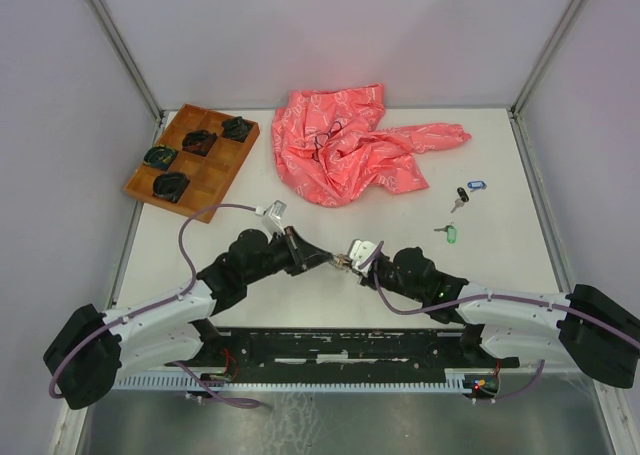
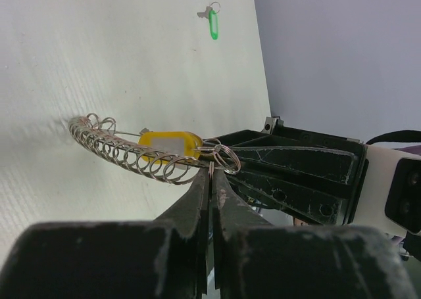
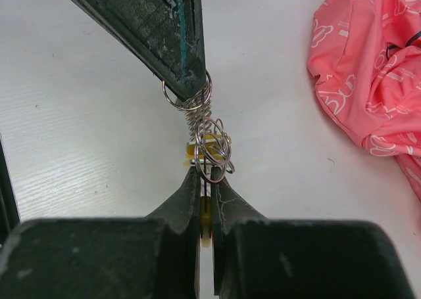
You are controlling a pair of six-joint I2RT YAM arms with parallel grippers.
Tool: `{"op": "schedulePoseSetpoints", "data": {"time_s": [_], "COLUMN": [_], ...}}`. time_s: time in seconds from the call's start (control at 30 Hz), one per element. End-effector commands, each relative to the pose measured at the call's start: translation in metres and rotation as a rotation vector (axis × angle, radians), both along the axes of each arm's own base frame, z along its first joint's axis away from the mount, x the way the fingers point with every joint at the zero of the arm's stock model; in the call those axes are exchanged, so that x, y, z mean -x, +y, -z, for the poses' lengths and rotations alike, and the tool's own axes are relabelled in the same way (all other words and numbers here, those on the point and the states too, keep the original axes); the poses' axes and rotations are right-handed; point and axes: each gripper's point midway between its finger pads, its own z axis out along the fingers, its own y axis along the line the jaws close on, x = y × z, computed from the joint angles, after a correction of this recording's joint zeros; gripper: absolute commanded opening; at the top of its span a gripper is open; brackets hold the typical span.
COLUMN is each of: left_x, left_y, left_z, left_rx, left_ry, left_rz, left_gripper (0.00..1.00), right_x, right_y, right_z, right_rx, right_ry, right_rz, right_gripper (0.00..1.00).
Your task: Put the keys on the keyring
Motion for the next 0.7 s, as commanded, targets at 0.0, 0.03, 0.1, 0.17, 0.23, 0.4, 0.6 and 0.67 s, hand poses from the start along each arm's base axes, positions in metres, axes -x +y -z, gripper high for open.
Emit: {"op": "schedulePoseSetpoints", "data": {"time_s": [0.0,0.03,0.1,0.17,0.23,0.4,0.6,0.67], "left_x": [-0.009,-0.011,-0.014,-0.016,-0.019,-0.029,-0.040,-0.042], "left_y": [0.006,0.008,0.010,0.010,0.010,0.009,0.006,0.004], "left_z": [-0.022,-0.024,-0.031,-0.040,-0.050,-0.063,-0.074,-0.073], "left_rx": [-0.023,-0.033,-0.038,-0.033,-0.026,-0.021,0.020,0.024], "left_ry": [-0.107,-0.126,-0.182,-0.248,-0.323,-0.462,-0.581,-0.611], "left_rz": [-0.032,-0.039,-0.046,-0.044,-0.041,-0.060,-0.099,-0.099], "left_gripper": [0.03,0.03,0.03,0.03,0.03,0.03,0.03,0.03], "right_x": [-0.012,-0.012,-0.011,-0.009,-0.005,0.000,0.011,0.011], "right_y": [0.006,0.005,0.003,0.003,0.005,0.007,0.019,0.021], "right_z": [-0.038,-0.037,-0.036,-0.034,-0.034,-0.036,-0.045,-0.045], "right_rx": [-0.082,-0.076,-0.066,-0.062,-0.064,-0.076,-0.114,-0.110], "right_ry": [-0.062,-0.059,-0.049,-0.031,-0.012,0.029,0.083,0.098], "right_rz": [0.042,0.045,0.048,0.041,0.026,0.010,-0.049,-0.049], "right_gripper": [0.01,0.01,0.01,0.03,0.04,0.05,0.08,0.09]}}
